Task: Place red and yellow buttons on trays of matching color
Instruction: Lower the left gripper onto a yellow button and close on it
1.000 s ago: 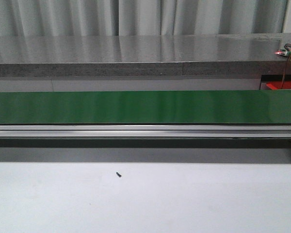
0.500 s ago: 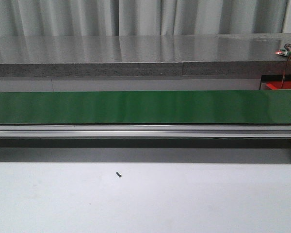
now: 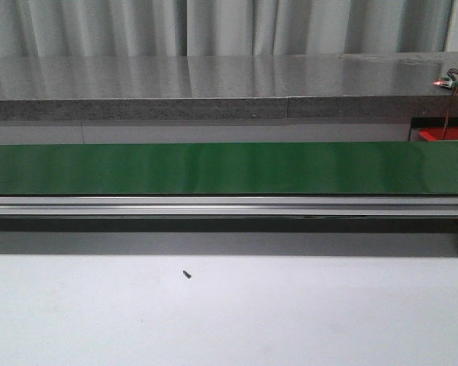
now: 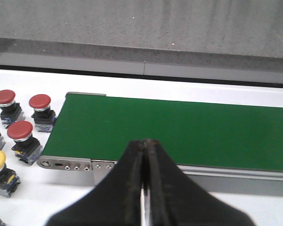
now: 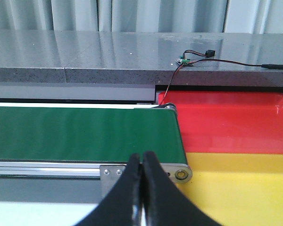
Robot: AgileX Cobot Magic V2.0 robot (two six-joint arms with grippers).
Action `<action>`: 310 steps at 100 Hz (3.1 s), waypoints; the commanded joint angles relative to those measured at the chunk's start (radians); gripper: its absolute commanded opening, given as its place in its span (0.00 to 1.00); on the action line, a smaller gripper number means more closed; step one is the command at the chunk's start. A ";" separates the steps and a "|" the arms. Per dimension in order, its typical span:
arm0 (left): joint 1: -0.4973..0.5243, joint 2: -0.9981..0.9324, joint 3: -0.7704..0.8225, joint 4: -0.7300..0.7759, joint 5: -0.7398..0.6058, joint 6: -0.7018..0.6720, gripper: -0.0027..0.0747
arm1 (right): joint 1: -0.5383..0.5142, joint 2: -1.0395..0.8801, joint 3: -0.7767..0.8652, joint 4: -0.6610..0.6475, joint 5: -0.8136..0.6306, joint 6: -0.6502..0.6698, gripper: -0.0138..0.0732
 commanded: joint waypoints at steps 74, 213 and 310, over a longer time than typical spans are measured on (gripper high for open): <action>0.507 0.311 -0.227 0.012 0.271 -0.075 0.82 | -0.002 -0.019 -0.018 -0.010 -0.075 -0.001 0.08; 0.567 1.021 -0.269 0.058 -0.036 -0.180 0.81 | -0.002 -0.019 -0.018 -0.010 -0.075 -0.001 0.08; 0.529 0.941 -0.270 0.076 -0.016 -0.178 0.40 | -0.002 -0.019 -0.018 -0.010 -0.075 -0.001 0.08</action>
